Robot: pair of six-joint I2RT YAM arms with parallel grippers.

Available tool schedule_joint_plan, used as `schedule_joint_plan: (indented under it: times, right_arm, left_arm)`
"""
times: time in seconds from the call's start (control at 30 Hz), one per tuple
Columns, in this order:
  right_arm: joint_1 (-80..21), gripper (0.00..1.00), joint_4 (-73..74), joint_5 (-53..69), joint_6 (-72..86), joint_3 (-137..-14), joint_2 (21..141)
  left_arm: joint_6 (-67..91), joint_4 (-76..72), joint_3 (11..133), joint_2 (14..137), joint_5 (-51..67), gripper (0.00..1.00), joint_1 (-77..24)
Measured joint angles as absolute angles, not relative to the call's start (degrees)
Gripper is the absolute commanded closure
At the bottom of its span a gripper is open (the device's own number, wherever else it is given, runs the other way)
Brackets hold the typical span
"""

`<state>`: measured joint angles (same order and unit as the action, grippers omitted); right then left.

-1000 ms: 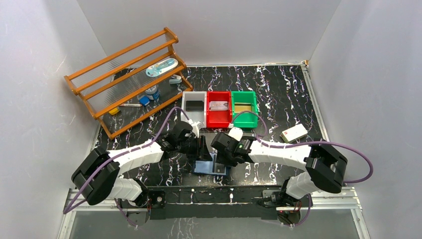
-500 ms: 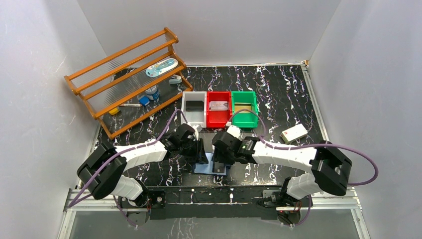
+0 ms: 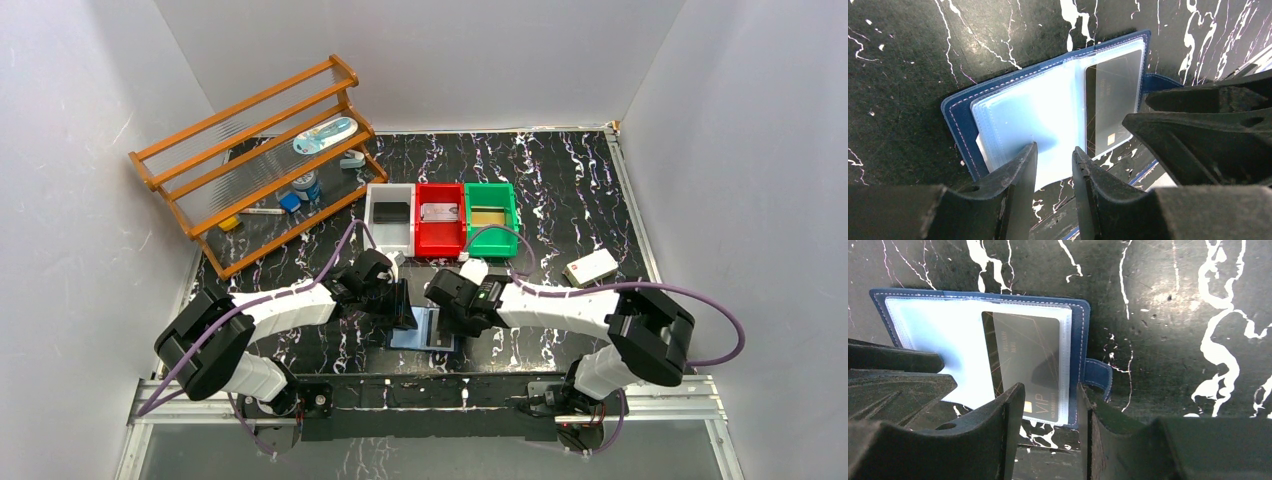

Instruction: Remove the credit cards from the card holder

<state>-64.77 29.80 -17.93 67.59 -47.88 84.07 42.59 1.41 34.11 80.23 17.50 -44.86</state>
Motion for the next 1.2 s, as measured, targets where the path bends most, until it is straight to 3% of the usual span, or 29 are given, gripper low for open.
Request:
schedule_joint_plan:
  times: [0.67, 1.2]
  right_arm:
    - [-59.66, 0.56, 18.55, -10.35, 67.57, -39.07, 78.94]
    - [-59.57, 0.61, 17.91, -10.33, 67.46, -38.72, 78.13]
  left_arm:
    - [41.95, 1.96, 34.35, 80.20, 17.39, 0.69, -44.86]
    - [41.52, 2.81, 34.63, 80.23, 17.37, 0.67, -44.86]
